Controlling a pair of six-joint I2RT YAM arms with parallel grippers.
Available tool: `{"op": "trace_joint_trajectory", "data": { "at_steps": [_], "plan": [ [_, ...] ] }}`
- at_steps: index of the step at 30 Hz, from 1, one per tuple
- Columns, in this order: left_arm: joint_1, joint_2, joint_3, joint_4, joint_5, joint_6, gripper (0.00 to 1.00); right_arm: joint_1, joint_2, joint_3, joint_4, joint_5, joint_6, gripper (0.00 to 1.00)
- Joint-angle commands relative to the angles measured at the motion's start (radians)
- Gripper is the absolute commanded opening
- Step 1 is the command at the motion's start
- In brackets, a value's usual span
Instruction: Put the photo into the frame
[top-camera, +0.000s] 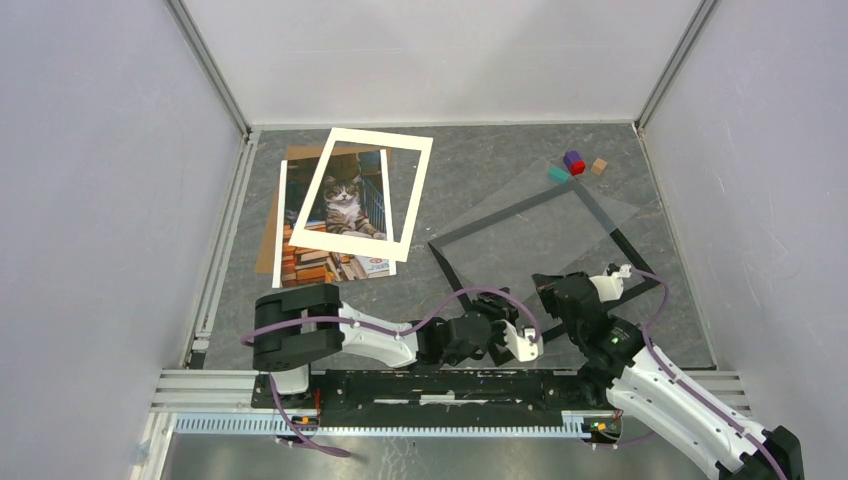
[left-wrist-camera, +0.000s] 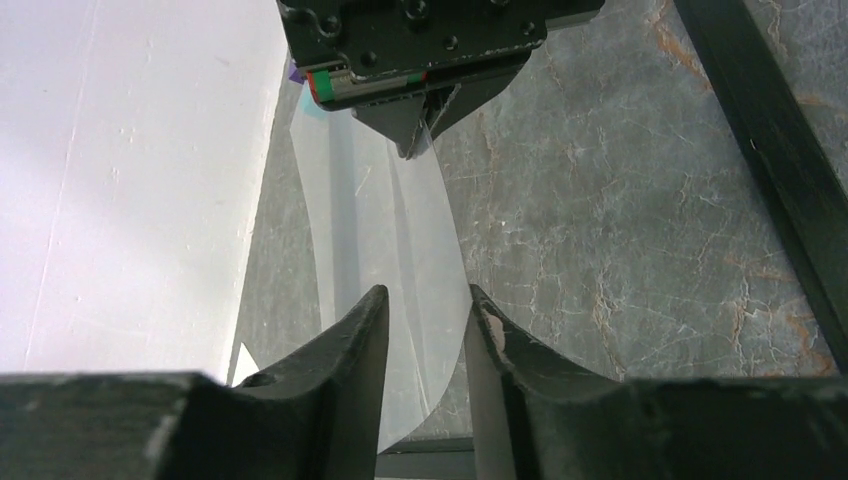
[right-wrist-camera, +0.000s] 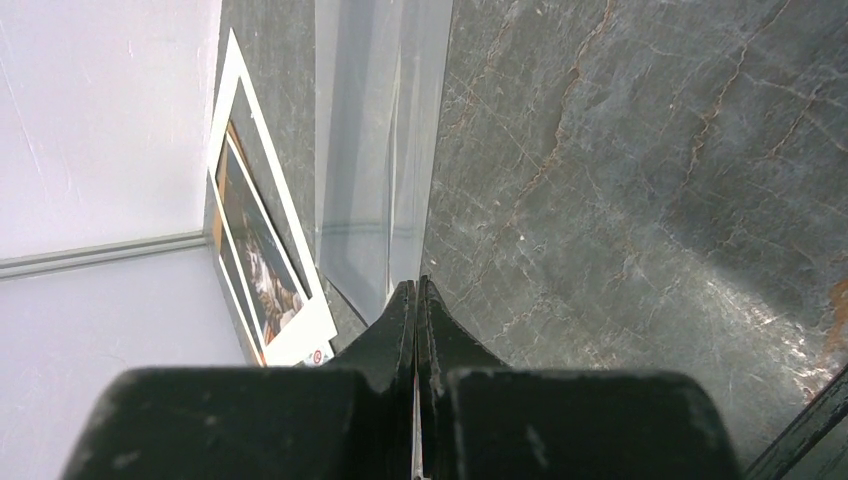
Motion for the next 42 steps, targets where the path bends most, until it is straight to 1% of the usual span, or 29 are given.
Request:
{"op": "trace_joint_trajectory", "data": {
  "at_steps": [1,2,3,4,5,6,7,10,13,16,18,21,24,27,28,30,32,34,35,37,39,42],
  "plan": [
    [-0.001,0.020,0.042,0.073,-0.027,0.022,0.36,0.004,-0.009,0.040,-0.003,0.000,0.003,0.00],
    [-0.002,0.021,0.045,0.067,-0.028,0.017,0.30,0.003,-0.010,0.040,-0.009,0.000,0.000,0.00],
    [-0.002,0.024,0.051,0.051,-0.033,0.010,0.23,0.004,-0.009,0.040,-0.014,0.004,-0.002,0.00],
    [-0.002,0.027,0.055,0.037,-0.041,0.002,0.14,0.004,-0.013,0.040,-0.022,0.013,-0.006,0.00],
    [-0.002,0.029,0.058,0.027,-0.053,-0.014,0.03,0.004,-0.016,0.039,-0.027,0.023,-0.011,0.03],
    [-0.002,0.031,0.054,0.030,-0.060,-0.027,0.02,0.004,-0.021,0.037,-0.029,0.037,-0.025,0.05],
    [-0.002,0.032,0.043,0.049,-0.066,-0.035,0.02,0.004,-0.024,0.036,-0.033,0.050,-0.039,0.11],
    [-0.002,0.013,0.011,0.095,-0.092,-0.063,0.02,0.003,-0.025,0.040,-0.062,0.094,-0.087,0.32],
    [-0.002,-0.011,-0.019,0.112,-0.081,-0.082,0.02,0.002,-0.029,0.059,-0.067,0.145,-0.177,0.52],
    [-0.002,-0.035,-0.032,0.106,-0.080,-0.116,0.02,-0.014,-0.029,0.075,-0.035,0.164,-0.265,0.63],
    [-0.002,-0.051,-0.036,0.105,-0.079,-0.132,0.02,-0.049,-0.020,0.079,-0.006,0.135,-0.323,0.70],
    [-0.001,-0.060,-0.031,0.091,-0.086,-0.142,0.02,-0.144,0.022,0.077,0.022,0.003,-0.374,0.77],
    [0.000,-0.073,-0.033,0.091,-0.096,-0.146,0.02,-0.236,0.054,0.063,0.027,-0.083,-0.405,0.85],
    [0.001,-0.083,-0.033,0.076,-0.085,-0.162,0.02,-0.350,0.068,0.044,0.101,-0.190,-0.472,0.87],
    [0.000,-0.086,-0.032,0.071,-0.081,-0.166,0.02,-0.392,0.073,0.035,0.136,-0.234,-0.500,0.86],
    [-0.001,-0.089,-0.027,0.063,-0.078,-0.183,0.02,-0.464,0.093,0.034,0.155,-0.324,-0.500,0.84],
    [-0.001,-0.086,-0.012,0.038,-0.085,-0.192,0.02,-0.528,0.116,0.023,0.180,-0.441,-0.466,0.79],
    [-0.001,-0.088,-0.010,0.034,-0.082,-0.198,0.02,-0.575,0.135,0.005,0.226,-0.517,-0.421,0.72],
    [0.000,-0.087,-0.010,0.032,-0.078,-0.200,0.02,-0.587,0.143,0.000,0.245,-0.535,-0.406,0.71],
    [0.000,-0.084,-0.006,0.024,-0.077,-0.205,0.02,-0.599,0.159,0.014,0.229,-0.533,-0.384,0.68],
    [-0.002,-0.085,-0.007,0.023,-0.076,-0.209,0.02,-0.601,0.172,0.036,0.175,-0.504,-0.363,0.67],
    [-0.001,-0.093,-0.008,0.021,-0.071,-0.216,0.02,-0.602,0.177,0.040,0.177,-0.487,-0.345,0.65]
  ]
}}
